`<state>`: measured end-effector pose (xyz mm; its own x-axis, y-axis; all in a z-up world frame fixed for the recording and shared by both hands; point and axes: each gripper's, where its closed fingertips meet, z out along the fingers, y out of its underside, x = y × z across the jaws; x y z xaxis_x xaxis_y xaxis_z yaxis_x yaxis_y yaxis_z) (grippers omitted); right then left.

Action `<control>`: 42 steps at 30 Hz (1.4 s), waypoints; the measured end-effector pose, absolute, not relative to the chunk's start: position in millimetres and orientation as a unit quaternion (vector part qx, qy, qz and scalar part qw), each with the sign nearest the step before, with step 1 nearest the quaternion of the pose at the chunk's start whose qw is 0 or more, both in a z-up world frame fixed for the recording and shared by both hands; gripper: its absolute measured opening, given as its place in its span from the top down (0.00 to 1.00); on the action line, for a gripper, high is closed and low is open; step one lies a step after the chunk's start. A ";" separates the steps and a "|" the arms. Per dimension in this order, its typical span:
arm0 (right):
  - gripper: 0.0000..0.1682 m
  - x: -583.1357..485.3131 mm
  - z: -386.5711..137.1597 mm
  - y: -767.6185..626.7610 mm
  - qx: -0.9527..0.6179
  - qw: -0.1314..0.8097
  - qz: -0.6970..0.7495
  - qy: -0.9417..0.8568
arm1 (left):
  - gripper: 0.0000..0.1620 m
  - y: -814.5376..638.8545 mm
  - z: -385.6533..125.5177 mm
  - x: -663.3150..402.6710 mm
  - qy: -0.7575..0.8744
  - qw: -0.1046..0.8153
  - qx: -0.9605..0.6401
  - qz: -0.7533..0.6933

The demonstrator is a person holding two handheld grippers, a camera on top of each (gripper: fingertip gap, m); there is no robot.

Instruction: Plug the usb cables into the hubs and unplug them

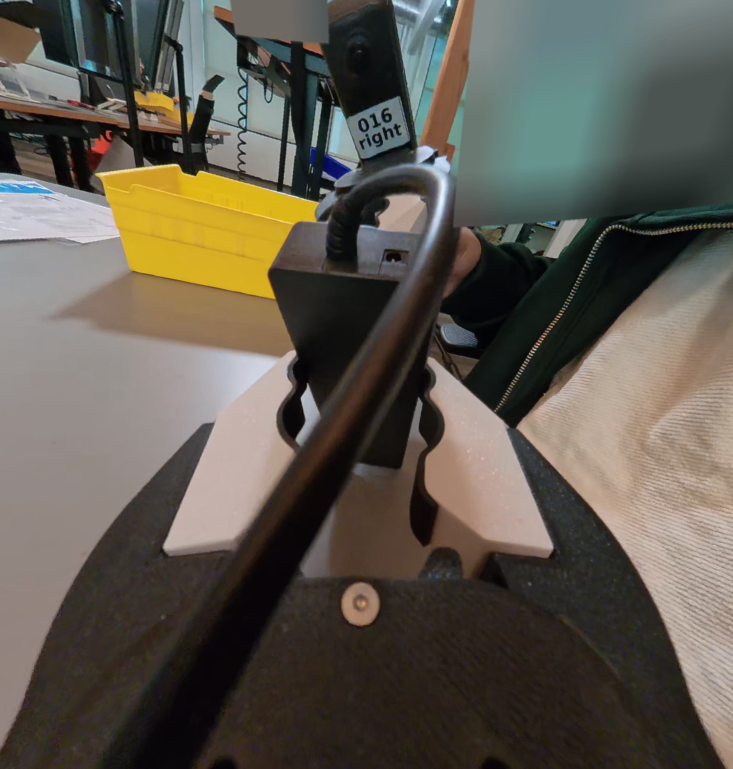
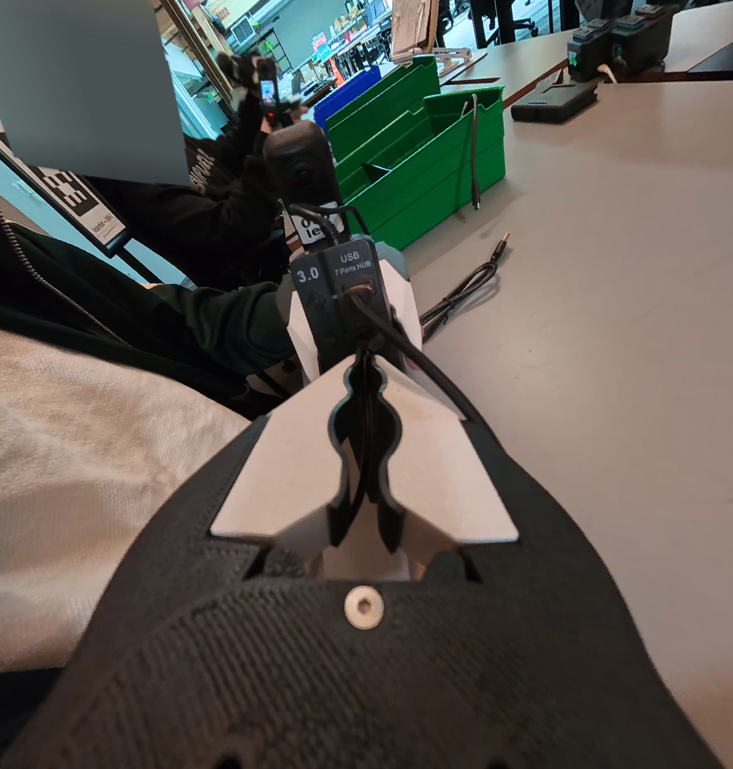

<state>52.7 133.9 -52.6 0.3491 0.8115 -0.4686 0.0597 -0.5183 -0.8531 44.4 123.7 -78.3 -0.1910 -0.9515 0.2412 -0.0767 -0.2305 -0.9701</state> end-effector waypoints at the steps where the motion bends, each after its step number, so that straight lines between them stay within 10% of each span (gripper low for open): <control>1: 1.00 52.5 -52.4 133.6 -0.724 0.388 0.484 -0.302 | 0.68 123.4 -79.5 44.9 0.499 0.371 -0.518 -0.587; 42: 0.97 54.8 -60.0 146.2 -0.715 0.461 0.404 -0.336 | 0.69 133.1 -73.2 43.6 0.427 0.310 -0.533 -0.661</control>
<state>54.8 146.2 -60.0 0.4488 0.8526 -0.2675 0.1077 -0.3487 -0.9310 43.6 133.1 -73.2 -0.2389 -0.8659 0.4396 -0.0457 -0.4421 -0.8958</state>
